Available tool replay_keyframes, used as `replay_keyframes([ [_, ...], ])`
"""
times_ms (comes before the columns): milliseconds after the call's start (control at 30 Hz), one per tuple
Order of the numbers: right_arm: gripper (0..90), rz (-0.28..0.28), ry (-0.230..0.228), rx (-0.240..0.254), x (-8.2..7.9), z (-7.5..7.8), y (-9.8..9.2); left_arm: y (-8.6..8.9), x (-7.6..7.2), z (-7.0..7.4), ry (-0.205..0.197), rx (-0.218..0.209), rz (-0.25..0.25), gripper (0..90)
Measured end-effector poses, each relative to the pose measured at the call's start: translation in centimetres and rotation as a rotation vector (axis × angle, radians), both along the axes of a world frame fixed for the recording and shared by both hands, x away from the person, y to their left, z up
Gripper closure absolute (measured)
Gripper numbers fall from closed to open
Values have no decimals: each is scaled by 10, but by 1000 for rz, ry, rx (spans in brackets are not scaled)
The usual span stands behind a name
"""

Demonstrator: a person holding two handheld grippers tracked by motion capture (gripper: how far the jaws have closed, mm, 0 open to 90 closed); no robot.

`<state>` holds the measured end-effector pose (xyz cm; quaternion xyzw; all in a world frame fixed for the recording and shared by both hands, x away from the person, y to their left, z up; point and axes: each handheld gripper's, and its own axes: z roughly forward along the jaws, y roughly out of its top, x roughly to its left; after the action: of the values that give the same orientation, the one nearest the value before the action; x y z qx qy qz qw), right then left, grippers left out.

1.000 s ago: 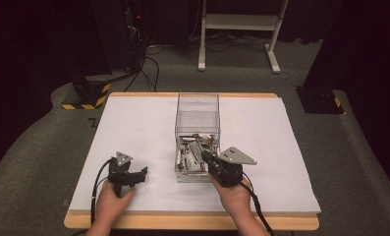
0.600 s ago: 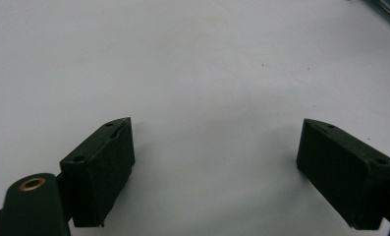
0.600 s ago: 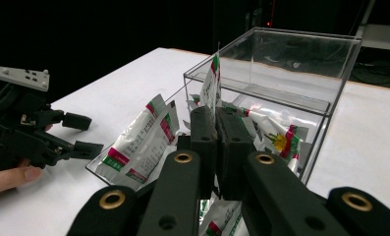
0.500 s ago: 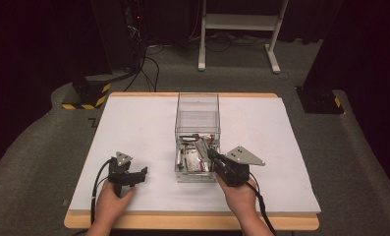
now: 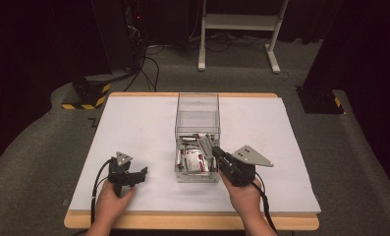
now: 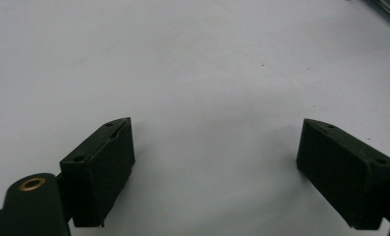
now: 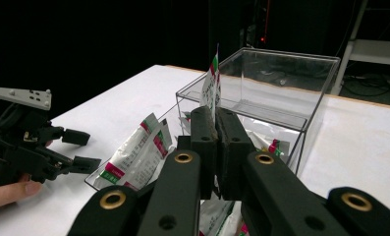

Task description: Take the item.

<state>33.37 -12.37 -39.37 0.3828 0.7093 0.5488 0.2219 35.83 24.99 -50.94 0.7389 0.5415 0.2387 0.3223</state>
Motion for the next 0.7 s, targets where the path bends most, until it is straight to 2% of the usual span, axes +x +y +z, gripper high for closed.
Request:
replay_keyframes([
  [700, 880, -45, -38, 39, 0, 12, -20, 0, 0, 0, 0, 0, 0, 145],
])
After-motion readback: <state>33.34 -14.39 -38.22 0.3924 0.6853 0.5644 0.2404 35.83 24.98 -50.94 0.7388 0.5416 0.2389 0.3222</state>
